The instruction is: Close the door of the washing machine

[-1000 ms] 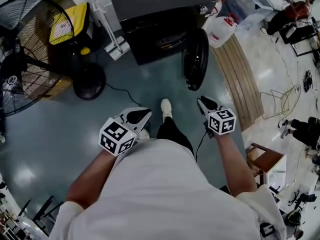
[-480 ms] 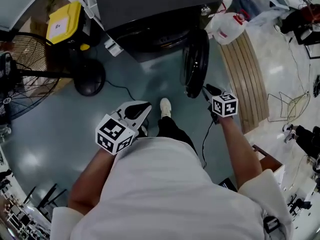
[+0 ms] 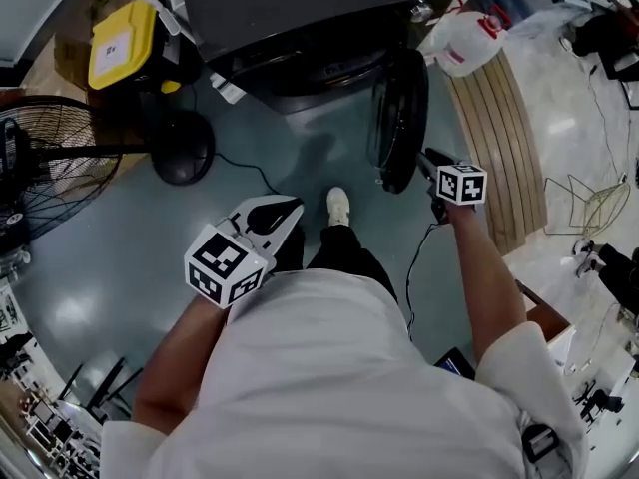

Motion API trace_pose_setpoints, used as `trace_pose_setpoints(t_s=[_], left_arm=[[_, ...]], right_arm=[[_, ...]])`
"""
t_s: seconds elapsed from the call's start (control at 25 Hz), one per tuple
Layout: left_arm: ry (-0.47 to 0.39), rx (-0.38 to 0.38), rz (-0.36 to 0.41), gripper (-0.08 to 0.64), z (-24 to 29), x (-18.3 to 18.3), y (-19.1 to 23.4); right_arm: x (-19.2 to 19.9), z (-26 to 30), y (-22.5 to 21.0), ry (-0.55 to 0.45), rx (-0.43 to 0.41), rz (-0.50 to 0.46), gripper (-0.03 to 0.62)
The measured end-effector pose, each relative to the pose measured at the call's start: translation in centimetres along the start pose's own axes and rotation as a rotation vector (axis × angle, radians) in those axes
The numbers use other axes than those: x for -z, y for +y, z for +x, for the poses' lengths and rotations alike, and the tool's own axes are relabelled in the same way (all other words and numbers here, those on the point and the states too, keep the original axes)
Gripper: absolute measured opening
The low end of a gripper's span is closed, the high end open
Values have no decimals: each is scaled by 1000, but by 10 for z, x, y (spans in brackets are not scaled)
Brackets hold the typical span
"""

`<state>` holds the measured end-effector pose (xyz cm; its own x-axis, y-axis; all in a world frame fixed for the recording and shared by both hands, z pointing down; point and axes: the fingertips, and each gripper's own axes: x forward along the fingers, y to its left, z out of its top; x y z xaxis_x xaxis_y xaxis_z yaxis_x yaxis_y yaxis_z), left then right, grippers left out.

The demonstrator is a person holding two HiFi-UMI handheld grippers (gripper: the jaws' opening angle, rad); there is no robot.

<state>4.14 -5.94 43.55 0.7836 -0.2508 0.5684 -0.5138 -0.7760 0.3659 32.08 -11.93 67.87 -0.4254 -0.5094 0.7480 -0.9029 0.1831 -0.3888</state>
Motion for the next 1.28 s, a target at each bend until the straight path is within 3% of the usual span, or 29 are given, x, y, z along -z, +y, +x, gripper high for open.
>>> trace_pose_setpoints(t_s=[0.56,1.28], left_arm=[[5,-9,-6,17,5,-2,10],[0,-38,-25,17,7,-8,20]], right_arm=[[4,20,-5,27,-73,79,116],[-10,48,40,-26,-156,209,120]])
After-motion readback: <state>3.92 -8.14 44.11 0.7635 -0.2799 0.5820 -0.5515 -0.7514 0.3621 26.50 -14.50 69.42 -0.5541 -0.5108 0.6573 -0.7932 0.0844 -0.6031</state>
